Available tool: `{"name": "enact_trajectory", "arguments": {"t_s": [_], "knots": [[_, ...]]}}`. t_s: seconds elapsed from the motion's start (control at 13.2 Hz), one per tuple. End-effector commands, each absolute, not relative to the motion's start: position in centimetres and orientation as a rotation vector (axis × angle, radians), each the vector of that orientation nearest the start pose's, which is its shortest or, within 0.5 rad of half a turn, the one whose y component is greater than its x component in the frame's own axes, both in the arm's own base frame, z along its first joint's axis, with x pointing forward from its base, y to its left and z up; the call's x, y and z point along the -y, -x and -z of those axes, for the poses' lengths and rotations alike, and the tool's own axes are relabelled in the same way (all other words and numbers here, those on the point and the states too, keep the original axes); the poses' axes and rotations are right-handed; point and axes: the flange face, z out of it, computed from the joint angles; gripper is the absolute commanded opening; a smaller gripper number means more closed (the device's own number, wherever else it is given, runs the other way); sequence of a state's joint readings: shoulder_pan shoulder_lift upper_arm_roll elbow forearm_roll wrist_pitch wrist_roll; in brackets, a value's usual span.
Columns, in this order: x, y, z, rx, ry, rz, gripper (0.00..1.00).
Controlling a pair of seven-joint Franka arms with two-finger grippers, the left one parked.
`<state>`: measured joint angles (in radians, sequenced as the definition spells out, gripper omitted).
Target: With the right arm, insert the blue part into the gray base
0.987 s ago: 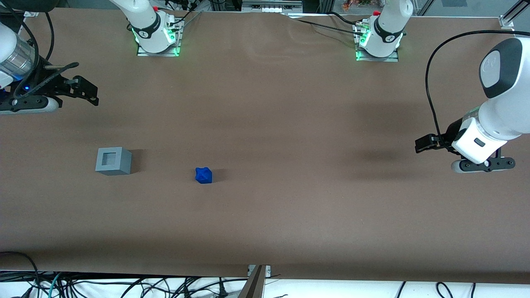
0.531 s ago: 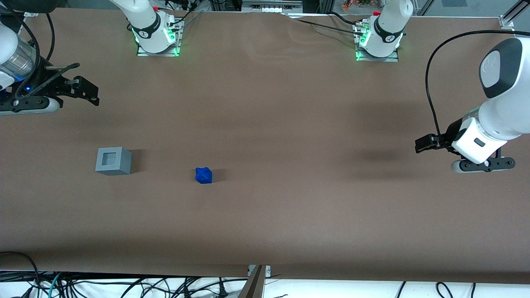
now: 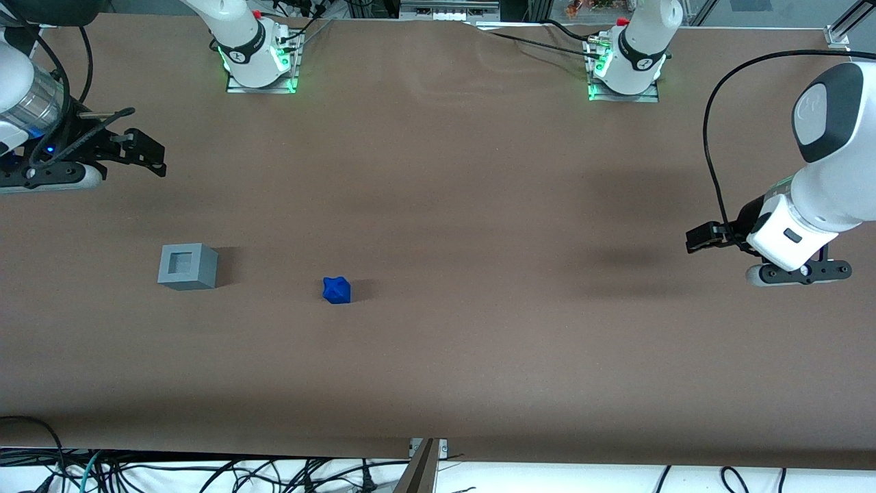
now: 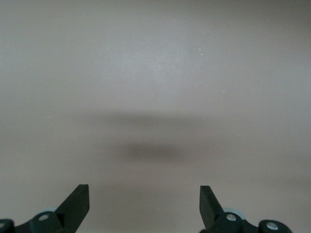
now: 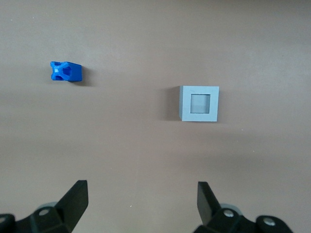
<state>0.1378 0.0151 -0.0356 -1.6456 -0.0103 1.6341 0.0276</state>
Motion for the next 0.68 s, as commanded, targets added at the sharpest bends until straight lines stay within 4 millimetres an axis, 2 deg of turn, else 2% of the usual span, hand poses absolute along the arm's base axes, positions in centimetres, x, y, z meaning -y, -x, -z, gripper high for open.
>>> {"name": "enact_trajectory", "arguments": {"t_s": [0.0, 0.3, 0.53, 0.61], "knots": [[-5.8, -55.8, -58.6, 0.112, 3.148, -0.026, 0.99], [-6.2, -56.0, -58.0, 0.117, 3.146, -0.011, 0.99], [-8.1, -56.1, -56.8, 0.114, 3.141, 0.015, 0.99], [-9.6, -56.1, -56.2, 0.078, 3.141, 0.027, 0.99]]}}
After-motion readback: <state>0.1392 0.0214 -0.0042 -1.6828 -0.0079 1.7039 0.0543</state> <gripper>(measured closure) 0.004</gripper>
